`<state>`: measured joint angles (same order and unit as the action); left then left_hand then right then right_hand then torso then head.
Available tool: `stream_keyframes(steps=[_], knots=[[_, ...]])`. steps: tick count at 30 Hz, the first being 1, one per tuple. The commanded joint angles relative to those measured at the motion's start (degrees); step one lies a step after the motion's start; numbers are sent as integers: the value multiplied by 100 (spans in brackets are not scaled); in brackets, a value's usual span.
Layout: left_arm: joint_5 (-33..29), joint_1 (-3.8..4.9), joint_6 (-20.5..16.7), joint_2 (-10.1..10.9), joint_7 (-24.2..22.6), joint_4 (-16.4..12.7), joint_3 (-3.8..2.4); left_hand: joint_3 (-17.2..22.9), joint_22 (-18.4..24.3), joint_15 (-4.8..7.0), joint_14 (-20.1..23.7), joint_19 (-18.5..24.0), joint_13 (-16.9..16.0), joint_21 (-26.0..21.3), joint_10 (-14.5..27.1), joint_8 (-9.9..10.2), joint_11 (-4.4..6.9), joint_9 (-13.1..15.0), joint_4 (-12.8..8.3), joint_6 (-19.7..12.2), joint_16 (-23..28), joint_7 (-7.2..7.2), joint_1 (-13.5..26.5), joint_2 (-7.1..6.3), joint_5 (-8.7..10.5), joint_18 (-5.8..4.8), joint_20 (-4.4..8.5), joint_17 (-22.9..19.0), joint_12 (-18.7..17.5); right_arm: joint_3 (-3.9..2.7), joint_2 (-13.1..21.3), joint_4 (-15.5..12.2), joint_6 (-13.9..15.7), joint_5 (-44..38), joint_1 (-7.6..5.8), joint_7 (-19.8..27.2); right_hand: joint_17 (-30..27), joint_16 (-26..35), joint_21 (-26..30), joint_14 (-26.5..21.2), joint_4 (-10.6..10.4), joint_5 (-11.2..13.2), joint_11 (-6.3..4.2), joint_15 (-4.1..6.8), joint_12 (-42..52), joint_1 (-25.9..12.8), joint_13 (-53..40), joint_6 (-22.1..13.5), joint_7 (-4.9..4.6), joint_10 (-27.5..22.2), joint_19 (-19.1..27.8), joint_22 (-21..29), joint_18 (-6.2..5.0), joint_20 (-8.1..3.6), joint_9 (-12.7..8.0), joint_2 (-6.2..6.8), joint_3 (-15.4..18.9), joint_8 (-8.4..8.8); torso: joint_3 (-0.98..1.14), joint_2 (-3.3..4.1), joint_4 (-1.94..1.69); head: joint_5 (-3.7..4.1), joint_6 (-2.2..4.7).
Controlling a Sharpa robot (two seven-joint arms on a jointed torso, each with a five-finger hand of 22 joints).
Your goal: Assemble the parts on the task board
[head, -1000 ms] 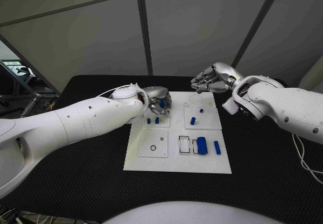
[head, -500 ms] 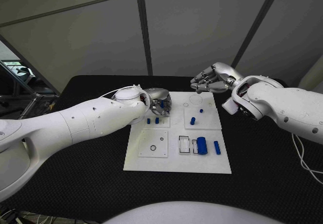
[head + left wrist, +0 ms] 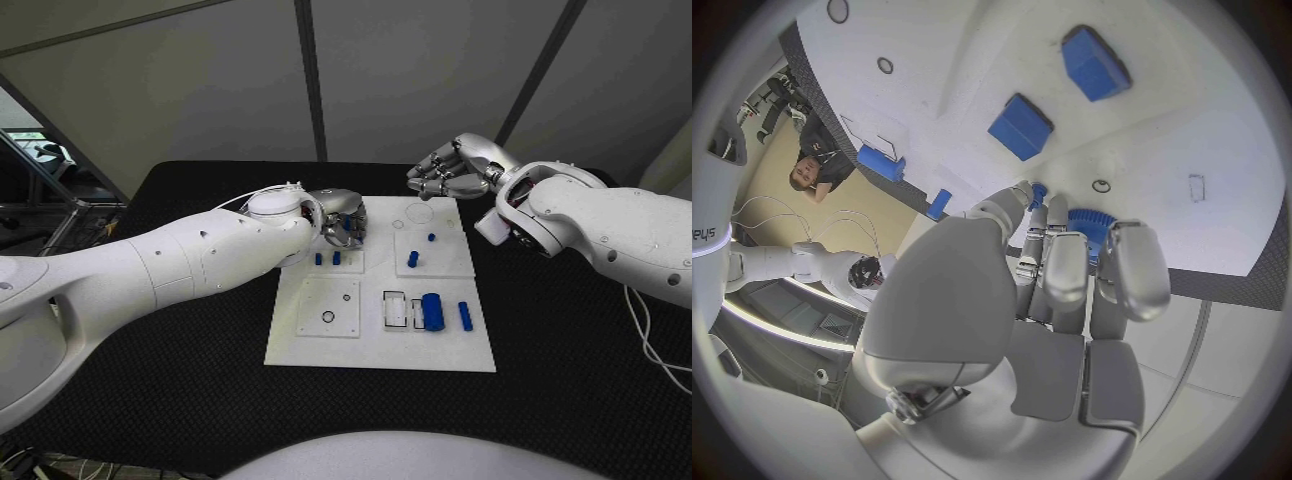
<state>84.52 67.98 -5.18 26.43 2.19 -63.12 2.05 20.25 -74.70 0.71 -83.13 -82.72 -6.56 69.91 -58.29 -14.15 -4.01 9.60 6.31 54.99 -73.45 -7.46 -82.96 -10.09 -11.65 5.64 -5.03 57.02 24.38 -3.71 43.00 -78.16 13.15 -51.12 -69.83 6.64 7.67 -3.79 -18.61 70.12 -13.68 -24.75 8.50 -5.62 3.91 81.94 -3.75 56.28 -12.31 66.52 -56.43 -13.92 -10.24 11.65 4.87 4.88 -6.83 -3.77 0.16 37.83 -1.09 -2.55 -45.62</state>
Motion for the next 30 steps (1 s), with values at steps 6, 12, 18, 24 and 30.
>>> stream_keyframes(steps=[6, 12, 18, 24, 30], knots=[[46, -8, 175, -18, 119, 71, 1, 154, -78, -16, -34, -60, 31, 100, -110, 55, -20, -38, -66, 94, -16, -53, -88, 33, 12, -125, 2, -47, -88, -3, -6, -12, -29, -7, -10, 30, -8, 13, 27, -36, 29, -37, 0, -11, -6, -43, 2, -46, 2, -40, -41, 8, -13, 15, -10, -8, -1, 11, -2, 2, 0, 1, 3], [0, -12, 170, -28, 85, 102, 1, 303, -125, -5, -35, -74, 46, 147, -240, 62, -1, -57, -123, 202, -20, -34, -128, 64, 14, -135, -4, -76, -147, -3, -10, -12, -32, -8, -10, 30, -16, 11, 37, -38, 36, -48, -1, -11, -4, -34, 2, -48, 2, -42, -44, 15, -14, 15, -9, -14, -12, 10, 1, 0, -3, 1, 0], [-67, -18, 109, -29, 41, 98, 1, 402, -152, 7, -35, -78, 66, 168, -347, 92, 15, -77, -152, 287, -22, -22, -93, 54, 20, -137, 7, -105, -240, -3, -11, -9, -36, -8, -10, 30, -16, 11, 37, -38, 36, -48, -1, -11, -4, -34, 2, -48, 2, -42, -44, 15, -14, 15, -9, -14, -12, 10, -1, -6, -3, -11, 7], [-166, -33, 21, 40, 31, 18, -2, 438, -155, 4, -31, -74, 82, 162, -390, 119, 9, -92, -150, 326, -19, -31, -35, 32, 25, -136, 12, -133, -312, -3, -2, -8, -38, -10, -10, 30, -16, 11, 37, -38, 36, -48, -1, -11, -4, -34, 2, -48, 2, -42, -44, 15, -14, 15, -9, -14, -12, 10, -3, -8, -6, -9, 22], [-246, -38, -75, 201, 47, -169, -104, 452, -163, 3, -31, -76, 87, 170, -409, 131, 8, -97, -153, 342, -20, -34, -18, 23, 25, -138, 14, -139, -340, -3, 2, -1, -39, -11, -10, 33, -16, 11, 37, -38, 36, -48, -1, -11, -4, -34, 2, -48, 2, -42, -44, 15, -14, 15, -9, -14, -12, 10, 1, -10, -9, -27, 72]])
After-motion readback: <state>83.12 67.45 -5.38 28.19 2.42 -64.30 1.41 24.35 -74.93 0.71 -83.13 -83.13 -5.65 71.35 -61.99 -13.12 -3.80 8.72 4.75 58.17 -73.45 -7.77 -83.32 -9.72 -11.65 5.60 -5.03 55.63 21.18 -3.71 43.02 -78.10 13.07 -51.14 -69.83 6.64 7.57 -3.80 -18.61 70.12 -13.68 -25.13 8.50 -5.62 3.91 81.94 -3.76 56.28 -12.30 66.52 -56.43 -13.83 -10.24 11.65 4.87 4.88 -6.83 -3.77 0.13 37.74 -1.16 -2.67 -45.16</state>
